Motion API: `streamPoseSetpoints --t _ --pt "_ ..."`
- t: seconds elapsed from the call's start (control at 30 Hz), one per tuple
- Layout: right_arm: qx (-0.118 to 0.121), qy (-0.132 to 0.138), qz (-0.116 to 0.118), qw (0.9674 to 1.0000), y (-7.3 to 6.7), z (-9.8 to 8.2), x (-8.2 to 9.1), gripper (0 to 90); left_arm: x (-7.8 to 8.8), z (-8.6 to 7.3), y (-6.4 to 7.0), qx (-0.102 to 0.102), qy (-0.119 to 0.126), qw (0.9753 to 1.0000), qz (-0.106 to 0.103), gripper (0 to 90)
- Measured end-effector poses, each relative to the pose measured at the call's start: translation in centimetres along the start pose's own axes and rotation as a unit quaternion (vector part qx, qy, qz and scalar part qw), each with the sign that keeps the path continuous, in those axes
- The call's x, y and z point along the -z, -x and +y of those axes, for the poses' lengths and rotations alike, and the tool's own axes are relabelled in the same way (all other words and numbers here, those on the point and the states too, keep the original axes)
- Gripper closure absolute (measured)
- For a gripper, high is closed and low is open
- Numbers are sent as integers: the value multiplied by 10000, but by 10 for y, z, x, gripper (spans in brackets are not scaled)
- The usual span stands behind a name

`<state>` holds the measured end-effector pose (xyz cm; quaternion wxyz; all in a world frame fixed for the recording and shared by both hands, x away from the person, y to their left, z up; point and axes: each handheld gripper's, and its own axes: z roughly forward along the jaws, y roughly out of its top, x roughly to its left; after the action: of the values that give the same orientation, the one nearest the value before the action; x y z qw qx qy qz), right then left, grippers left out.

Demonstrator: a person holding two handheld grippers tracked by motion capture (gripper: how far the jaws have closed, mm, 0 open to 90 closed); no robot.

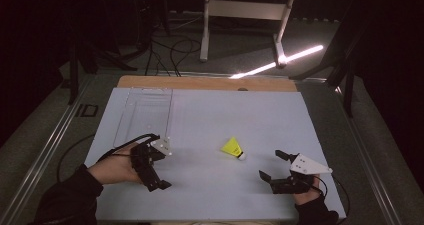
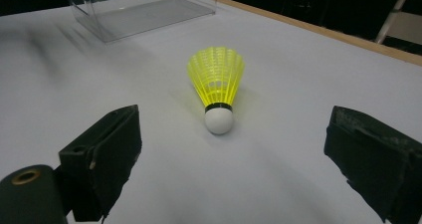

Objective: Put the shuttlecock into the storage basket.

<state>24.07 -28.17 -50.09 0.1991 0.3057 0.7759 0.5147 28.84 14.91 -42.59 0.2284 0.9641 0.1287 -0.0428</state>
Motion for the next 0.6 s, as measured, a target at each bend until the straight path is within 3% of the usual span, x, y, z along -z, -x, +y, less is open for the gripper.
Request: streamPoseSetpoints --t 0.4,0.6 --pt "-17 11 36 10000 1 0 0 81 -7 26 -5 -286 -9 9995 -150 0" --pt "-17 8 31 10000 0 0 0 81 -12 39 -7 -337 -17 9991 -255 0"
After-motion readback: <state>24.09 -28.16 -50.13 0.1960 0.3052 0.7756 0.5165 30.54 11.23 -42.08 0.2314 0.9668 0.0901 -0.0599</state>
